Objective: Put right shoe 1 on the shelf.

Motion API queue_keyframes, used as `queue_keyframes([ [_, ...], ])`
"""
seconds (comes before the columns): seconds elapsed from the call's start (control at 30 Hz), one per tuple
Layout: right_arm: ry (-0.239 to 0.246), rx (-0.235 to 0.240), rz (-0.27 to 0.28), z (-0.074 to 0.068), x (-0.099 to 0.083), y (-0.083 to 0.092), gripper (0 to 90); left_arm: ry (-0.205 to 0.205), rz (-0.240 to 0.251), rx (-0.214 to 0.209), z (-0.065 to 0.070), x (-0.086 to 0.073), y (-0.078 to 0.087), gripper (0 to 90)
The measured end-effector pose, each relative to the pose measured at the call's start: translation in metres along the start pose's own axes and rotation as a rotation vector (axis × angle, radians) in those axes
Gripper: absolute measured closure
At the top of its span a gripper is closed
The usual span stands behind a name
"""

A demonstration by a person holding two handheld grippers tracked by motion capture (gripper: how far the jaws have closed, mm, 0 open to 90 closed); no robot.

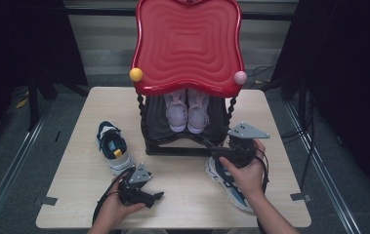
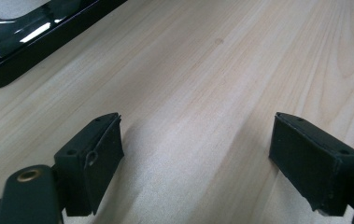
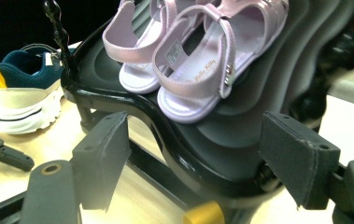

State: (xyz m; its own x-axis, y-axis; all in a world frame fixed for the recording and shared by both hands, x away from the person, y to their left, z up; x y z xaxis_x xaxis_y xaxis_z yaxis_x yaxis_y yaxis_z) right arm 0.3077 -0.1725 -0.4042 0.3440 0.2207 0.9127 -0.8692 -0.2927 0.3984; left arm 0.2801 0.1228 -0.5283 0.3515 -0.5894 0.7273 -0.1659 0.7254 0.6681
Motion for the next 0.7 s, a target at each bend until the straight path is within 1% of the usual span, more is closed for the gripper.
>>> queue_keyframes([
  [0.13, -0.010, 0.012, -0.011, 0.008, -0.004, 0.007, 21.6, 0.000, 0.001, -0.001, 0.000, 0.000, 0.000, 16.6],
  [0.17, -0.015, 0.013, -0.015, 0.012, -0.006, 0.009, 20.8, 0.000, 0.001, -0.001, 0.000, 0.000, 0.000, 16.7],
  [0.2, -0.015, 0.013, -0.015, 0.012, -0.006, 0.009, 20.8, 0.000, 0.001, -0.001, 0.000, 0.000, 0.000, 16.7],
  [0.3, -0.013, 0.007, -0.023, 0.017, -0.009, 0.013, 19.1, 0.001, 0.002, -0.001, 0.000, 0.000, 0.000, 16.7],
  [0.37, -0.017, 0.012, -0.027, 0.021, -0.011, 0.015, 18.8, 0.000, 0.000, -0.001, 0.000, 0.000, 0.000, 16.7],
  [0.57, -0.022, 0.002, -0.045, 0.032, -0.018, 0.022, 17.7, 0.000, 0.001, -0.001, 0.000, 0.000, 0.000, 16.7],
  [0.67, -0.034, 0.000, -0.046, 0.037, -0.020, 0.025, 17.6, 0.002, 0.003, 0.000, 0.000, 0.000, 0.000, 16.7],
  [0.7, -0.031, -0.003, -0.047, 0.039, -0.021, 0.026, 17.6, 0.003, 0.005, 0.000, 0.000, 0.000, 0.000, 16.7],
])
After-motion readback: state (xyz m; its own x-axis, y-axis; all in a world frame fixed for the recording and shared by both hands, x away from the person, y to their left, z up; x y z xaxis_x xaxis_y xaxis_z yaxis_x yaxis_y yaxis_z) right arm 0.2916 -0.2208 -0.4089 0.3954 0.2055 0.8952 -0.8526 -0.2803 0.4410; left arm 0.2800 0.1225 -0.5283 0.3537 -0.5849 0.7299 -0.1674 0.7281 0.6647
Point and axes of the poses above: each handheld gripper's, and its own axes: y roughly backward along the jaws, x roughly out of its top, z roughly to its right, the point moved 3 cm from there along -y, roughly forward along the jaws, and after that the axes turned 11 degrees about -x, right-handed, at the moved point
